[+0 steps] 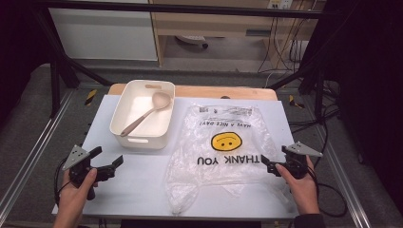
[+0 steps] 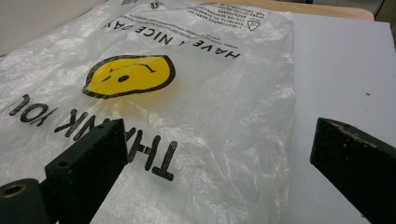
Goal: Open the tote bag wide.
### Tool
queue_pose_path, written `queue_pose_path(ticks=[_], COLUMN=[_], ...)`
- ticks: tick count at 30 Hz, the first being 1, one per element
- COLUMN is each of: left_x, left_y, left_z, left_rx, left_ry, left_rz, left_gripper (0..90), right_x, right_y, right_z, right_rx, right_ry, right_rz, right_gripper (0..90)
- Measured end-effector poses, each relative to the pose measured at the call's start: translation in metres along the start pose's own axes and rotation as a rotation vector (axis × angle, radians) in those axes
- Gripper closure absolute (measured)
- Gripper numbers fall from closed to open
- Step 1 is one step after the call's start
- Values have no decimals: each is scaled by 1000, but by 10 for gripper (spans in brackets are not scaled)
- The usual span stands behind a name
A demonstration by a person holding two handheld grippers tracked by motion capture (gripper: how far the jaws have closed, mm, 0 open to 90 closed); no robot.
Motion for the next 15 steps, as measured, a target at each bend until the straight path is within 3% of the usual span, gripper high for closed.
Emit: queue_pose_path(ticks=[7, 13, 15], left_x=[1, 2, 2], left_y=[-1, -3, -3], left_z=[-1, -3, -4], left_rx=[7, 12, 17], left_ry=[0, 4, 2], left_rz=[4, 8, 12], left_gripper=[44, 44, 44], right_x=[1, -11, -21], right_y=[-6, -18, -26], right_z=[16, 31, 37], right_rx=[-2, 5, 16], right_ry=[25, 39, 45], right_rz=[5, -11, -28], right_gripper=[53, 64, 75])
Point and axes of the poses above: each handheld gripper's, and its own axes: y roughly backward along the jaws, z roughly out of its top, x roughly to its left, the point moved 6 cm from there along -y, roughly forward along the jaws, and after that the axes turned 12 degrees about z, right-handed, at the moved point
